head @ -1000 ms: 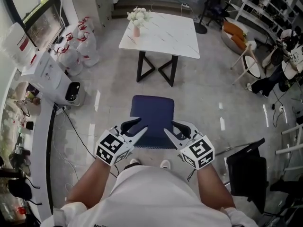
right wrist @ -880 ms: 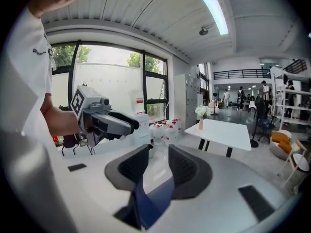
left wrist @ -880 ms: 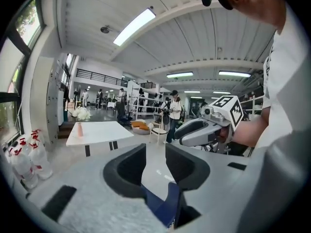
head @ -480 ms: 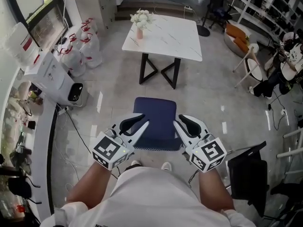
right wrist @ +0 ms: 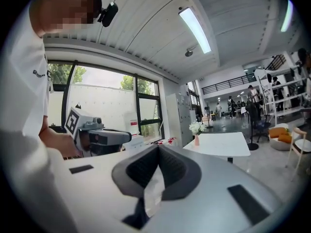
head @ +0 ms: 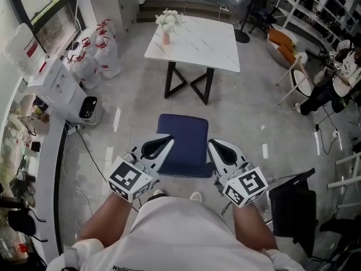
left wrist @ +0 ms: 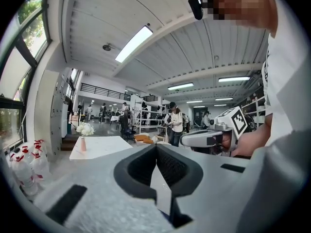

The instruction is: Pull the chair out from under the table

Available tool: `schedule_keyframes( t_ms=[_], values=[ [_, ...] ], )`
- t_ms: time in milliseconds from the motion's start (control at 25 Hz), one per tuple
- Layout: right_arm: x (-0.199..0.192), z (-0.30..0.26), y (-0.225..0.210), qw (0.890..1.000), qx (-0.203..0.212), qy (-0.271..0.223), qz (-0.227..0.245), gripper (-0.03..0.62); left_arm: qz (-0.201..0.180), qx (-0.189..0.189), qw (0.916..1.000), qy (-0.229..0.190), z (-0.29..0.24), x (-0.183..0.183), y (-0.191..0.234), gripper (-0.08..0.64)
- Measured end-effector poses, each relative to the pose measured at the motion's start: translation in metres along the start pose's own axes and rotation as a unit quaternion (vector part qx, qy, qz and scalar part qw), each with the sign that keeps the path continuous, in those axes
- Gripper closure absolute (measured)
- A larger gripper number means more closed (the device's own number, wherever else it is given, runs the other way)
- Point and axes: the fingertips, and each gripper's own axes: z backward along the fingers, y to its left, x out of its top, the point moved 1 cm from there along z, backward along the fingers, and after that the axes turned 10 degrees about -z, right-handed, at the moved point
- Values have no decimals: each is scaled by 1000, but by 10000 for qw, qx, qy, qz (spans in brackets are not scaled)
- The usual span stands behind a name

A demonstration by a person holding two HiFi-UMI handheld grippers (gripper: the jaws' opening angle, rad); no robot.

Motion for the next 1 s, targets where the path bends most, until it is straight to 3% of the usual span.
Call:
schedule_keyframes(
  t_ms=[320, 520, 1000],
  values=[
    [-9, 1, -4, 9999, -45, 107, -65, 588, 66, 96, 9999, 70, 1, -10, 2, 555],
    [-9, 5, -9, 9997, -81, 73, -206, 589, -185, 139, 9996, 164, 0, -12, -2, 555],
    [-11, 3, -6, 9996, -115, 112, -240, 589, -108, 116, 9998, 75, 4, -8, -1, 556]
  ],
)
